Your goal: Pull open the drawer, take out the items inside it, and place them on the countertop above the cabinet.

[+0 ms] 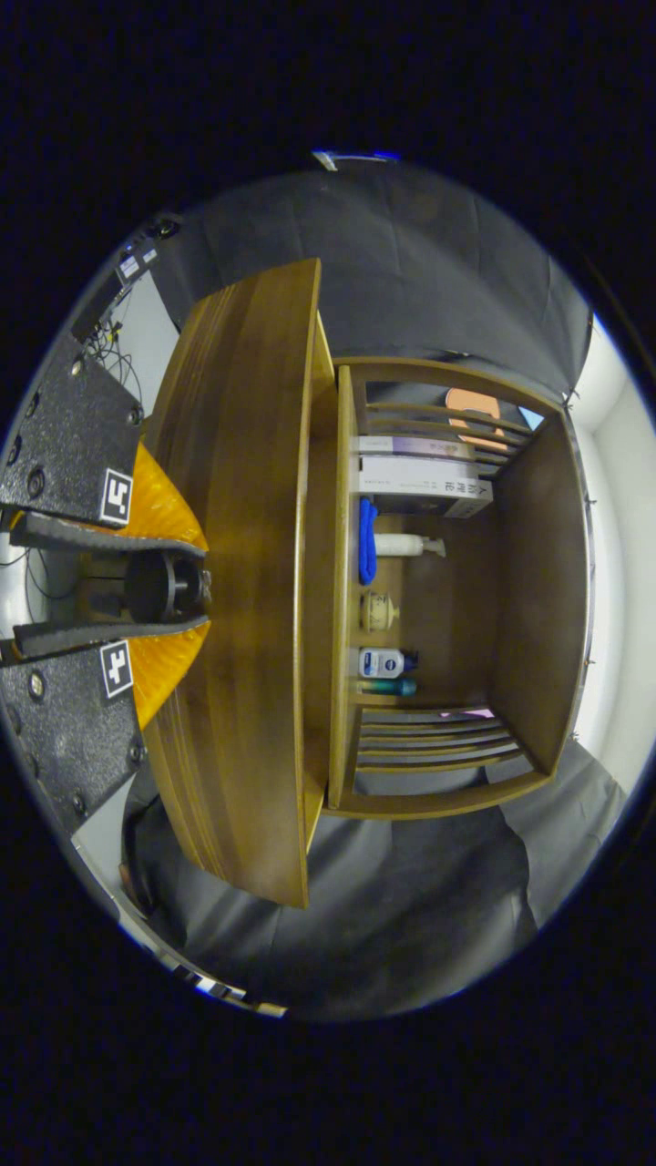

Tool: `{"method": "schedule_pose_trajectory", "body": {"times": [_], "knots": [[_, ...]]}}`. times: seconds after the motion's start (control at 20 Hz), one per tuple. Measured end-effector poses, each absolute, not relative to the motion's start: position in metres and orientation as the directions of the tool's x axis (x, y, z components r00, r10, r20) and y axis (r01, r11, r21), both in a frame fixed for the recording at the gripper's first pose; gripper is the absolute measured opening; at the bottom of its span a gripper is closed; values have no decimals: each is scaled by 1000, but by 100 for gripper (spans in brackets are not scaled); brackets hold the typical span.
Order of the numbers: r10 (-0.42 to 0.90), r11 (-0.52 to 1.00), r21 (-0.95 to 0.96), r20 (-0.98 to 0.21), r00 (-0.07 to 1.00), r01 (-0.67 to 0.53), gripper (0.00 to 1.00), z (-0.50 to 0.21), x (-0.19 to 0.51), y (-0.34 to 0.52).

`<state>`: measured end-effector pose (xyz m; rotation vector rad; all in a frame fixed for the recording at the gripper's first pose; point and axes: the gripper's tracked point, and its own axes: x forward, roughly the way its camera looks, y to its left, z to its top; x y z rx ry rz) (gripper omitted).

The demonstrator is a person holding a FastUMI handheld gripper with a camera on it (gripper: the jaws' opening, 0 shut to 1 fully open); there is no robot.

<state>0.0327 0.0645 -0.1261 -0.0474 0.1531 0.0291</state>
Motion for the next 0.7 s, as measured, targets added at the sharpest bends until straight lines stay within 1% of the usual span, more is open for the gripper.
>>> {"method": "schedule_pose_trajectory", "body": {"times": [0.2,0.25,0.3,0.4,0.6,0.7], "knots": [[29,999,-31,-180,983,-35,33,-138,17,64],[34,999,-29,-152,988,-39,33,-135,17,65],[31,999,-38,-178,984,-39,33,-136,19,65],[33,999,-21,-172,985,-37,33,-137,15,64],[65,997,-22,-89,994,-67,71,-101,3,57],[84,996,2,-35,996,-84,89,-62,-4,53]]}}
